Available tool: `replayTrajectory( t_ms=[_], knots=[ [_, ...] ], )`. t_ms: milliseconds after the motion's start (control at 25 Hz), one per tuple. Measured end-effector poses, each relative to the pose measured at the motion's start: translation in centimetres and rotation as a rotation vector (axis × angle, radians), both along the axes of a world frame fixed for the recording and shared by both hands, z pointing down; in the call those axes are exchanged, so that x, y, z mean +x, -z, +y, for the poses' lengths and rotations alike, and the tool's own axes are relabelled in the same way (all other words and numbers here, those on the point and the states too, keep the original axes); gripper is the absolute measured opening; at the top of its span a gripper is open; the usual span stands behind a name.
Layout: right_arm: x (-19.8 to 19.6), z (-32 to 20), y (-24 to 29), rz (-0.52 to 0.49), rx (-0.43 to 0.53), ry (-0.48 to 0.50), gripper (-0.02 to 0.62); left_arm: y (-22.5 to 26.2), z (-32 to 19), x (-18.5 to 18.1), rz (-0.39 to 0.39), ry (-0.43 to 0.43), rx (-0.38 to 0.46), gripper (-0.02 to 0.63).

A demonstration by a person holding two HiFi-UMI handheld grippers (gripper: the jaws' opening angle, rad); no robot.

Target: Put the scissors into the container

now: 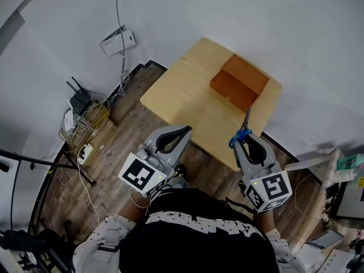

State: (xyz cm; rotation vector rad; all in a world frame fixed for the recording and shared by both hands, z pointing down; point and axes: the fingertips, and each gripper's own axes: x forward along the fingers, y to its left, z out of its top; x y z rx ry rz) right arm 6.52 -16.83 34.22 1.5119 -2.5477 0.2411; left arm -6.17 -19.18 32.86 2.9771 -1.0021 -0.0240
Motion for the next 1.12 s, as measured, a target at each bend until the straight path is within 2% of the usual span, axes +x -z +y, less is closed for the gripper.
replayTrajectory(
  t_ms=[360, 560, 800, 1120],
  knots=[
    [-3.5, -4.7, -0.1, 0.019, 0.010, -0.024, 0.104, 0.0, -4.7, -4.7, 0.005, 0.017, 0.000, 0.002],
    [-4.4, -6.4, -0.3, 0.030, 0.007, -0.078, 0.104, -0.3, -7.1, -6.0, 0.009, -0.022, -0.002, 0.002],
    [-2.8, -6.9, -0.7, 0.059, -0.009, -0.164, 0.104, -1.0, -9.2, -4.7, 0.026, -0.089, -0.006, 0.002],
    [2.0, -7.7, -1.1, 0.069, -0.028, -0.236, 0.104, -2.3, -9.7, -0.2, -0.009, -0.165, -0.082, 0.002]
  ],
)
